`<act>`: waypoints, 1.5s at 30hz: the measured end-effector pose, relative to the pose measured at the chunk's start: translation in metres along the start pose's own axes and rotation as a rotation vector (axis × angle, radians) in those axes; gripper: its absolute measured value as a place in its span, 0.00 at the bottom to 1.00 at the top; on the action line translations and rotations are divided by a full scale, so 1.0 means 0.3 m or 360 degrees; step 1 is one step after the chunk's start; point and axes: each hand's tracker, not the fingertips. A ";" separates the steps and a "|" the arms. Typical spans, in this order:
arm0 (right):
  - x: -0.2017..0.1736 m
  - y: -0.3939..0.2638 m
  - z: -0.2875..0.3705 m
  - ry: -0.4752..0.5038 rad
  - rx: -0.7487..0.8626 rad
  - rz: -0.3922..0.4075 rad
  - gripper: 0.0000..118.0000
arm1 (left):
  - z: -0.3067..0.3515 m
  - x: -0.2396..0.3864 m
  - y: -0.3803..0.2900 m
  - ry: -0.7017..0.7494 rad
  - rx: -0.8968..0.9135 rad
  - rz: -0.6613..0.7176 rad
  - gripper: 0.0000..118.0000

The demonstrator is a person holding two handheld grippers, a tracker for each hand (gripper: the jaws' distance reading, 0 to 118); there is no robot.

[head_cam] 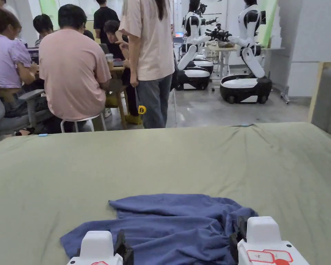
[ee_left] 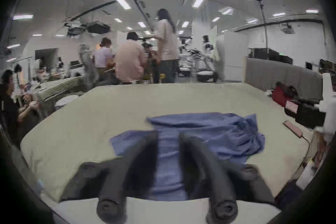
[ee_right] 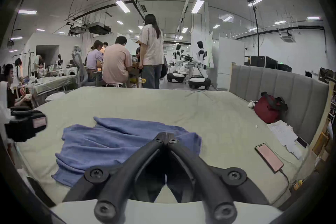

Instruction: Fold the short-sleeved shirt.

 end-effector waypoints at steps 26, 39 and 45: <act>0.055 -0.056 -0.156 -0.0053 -0.0153 0.0056 0.00 | -0.996 -0.513 -0.003 0.0179 -0.1272 0.0201 0.54; 0.352 -0.078 -0.339 -0.0149 -0.0337 0.0085 0.00 | -0.762 -0.528 0.225 -0.0071 -0.0962 0.0173 0.00; 0.573 -0.114 -0.585 -0.0053 -0.0630 0.0080 0.00 | -0.617 -0.496 0.267 -0.0093 -0.0812 0.0159 0.00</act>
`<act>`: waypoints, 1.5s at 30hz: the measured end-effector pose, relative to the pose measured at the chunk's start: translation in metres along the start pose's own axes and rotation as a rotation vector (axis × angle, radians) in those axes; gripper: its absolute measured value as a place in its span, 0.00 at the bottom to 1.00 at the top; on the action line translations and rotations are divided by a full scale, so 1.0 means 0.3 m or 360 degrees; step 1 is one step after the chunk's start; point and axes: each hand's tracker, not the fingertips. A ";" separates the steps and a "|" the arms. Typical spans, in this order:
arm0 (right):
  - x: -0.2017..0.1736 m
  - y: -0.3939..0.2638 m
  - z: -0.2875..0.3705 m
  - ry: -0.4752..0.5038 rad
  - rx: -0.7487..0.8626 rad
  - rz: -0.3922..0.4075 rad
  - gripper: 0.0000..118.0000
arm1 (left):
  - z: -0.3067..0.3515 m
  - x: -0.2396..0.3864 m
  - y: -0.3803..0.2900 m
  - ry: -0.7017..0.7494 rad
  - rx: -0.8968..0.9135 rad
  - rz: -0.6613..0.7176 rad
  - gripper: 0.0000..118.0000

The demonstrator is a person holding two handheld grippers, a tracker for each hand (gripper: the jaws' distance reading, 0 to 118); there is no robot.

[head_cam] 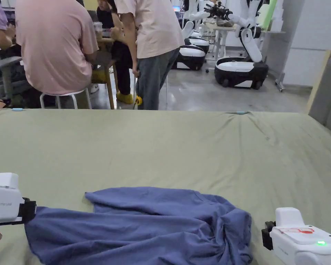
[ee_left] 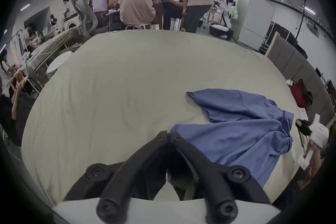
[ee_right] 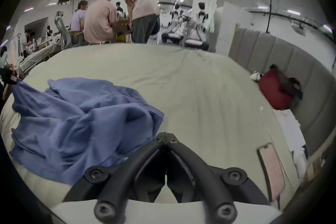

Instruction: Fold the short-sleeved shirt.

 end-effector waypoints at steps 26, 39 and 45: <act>0.104 0.257 0.070 0.0137 0.0028 0.0113 0.03 | 0.024 0.177 0.071 0.0270 0.0115 -0.0441 0.00; -0.030 0.828 0.491 -0.0572 0.0668 0.0398 0.03 | 0.333 0.280 0.522 0.0639 0.0659 -0.0676 0.00; 0.074 1.028 0.549 -0.0824 0.0717 0.0411 0.03 | 0.426 0.255 0.713 0.0888 0.0846 -0.0751 0.00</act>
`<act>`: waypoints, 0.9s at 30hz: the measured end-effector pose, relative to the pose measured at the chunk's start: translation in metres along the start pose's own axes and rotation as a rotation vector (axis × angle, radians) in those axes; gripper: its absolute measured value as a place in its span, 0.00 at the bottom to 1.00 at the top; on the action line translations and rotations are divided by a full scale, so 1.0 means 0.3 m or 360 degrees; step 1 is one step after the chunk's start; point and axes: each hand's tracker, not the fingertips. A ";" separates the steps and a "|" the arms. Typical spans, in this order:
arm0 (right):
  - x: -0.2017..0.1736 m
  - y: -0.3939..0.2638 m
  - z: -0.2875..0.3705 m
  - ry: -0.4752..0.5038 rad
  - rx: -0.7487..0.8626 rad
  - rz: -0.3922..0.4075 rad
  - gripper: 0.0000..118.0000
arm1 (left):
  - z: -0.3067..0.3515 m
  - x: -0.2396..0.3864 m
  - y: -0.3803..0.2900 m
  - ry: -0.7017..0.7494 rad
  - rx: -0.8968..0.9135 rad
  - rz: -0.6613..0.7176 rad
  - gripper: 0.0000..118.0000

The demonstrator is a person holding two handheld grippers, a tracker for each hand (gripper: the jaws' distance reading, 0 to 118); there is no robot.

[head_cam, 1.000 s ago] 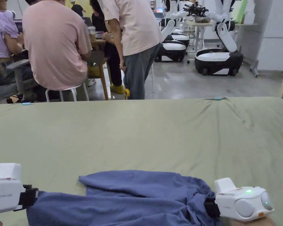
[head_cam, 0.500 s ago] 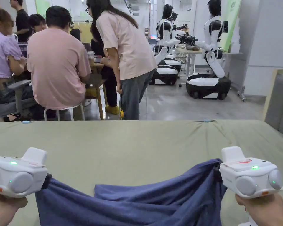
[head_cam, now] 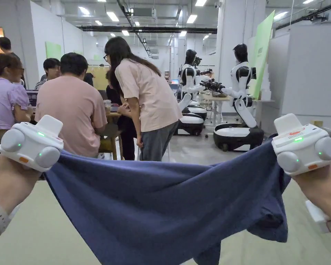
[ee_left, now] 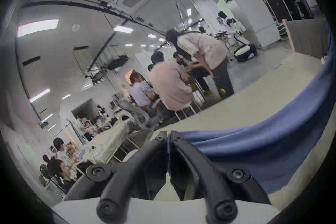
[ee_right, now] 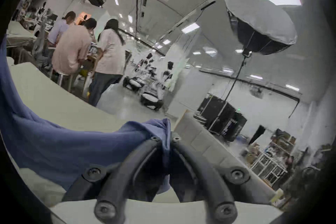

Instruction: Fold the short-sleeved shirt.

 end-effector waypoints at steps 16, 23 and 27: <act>0.038 0.065 -0.145 -0.0069 0.0079 -0.0086 0.03 | -0.258 -0.059 0.115 0.0096 0.0047 0.0211 0.00; -0.133 -0.232 -0.256 0.0002 -0.0085 -0.0067 0.03 | -0.340 0.130 -0.176 -0.0037 -0.0165 0.0353 0.00; -0.165 -0.337 -0.206 0.0043 -0.0070 0.0044 0.03 | -0.298 0.141 -0.261 -0.0080 -0.0221 0.0355 0.00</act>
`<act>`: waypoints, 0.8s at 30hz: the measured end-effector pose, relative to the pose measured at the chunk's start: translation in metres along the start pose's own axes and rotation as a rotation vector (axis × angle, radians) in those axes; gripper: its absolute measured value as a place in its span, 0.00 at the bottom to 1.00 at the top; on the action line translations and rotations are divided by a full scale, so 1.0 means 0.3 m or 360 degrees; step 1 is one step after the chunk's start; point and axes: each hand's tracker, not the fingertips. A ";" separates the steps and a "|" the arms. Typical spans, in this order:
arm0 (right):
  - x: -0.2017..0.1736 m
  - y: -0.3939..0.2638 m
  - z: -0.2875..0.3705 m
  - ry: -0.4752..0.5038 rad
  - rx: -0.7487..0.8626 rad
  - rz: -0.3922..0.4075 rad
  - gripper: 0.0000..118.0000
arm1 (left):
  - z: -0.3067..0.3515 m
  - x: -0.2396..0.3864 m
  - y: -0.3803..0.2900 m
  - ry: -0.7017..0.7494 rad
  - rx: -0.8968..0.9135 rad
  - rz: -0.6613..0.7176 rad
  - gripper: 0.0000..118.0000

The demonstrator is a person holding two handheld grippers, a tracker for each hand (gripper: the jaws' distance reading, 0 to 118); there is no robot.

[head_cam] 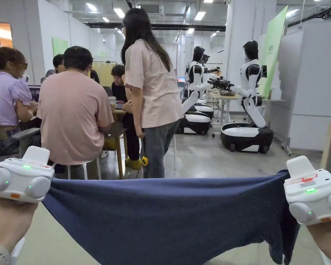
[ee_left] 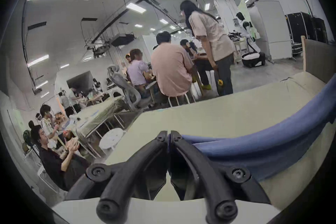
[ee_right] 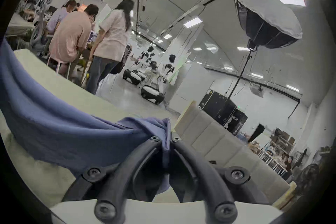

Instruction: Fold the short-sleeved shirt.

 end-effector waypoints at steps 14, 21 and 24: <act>-0.203 -0.696 0.427 0.0497 -0.0518 -0.0049 0.03 | 0.339 -0.067 -0.731 -0.0345 -0.0518 0.0141 0.00; -0.312 -0.826 0.552 0.0618 -0.0776 -0.0074 0.07 | 0.413 -0.031 -0.951 -0.0418 -0.0680 0.0165 0.10; -0.327 -0.701 0.633 0.0586 -0.0542 -0.0073 0.77 | 0.494 0.015 -0.877 -0.0392 -0.0501 0.0151 0.79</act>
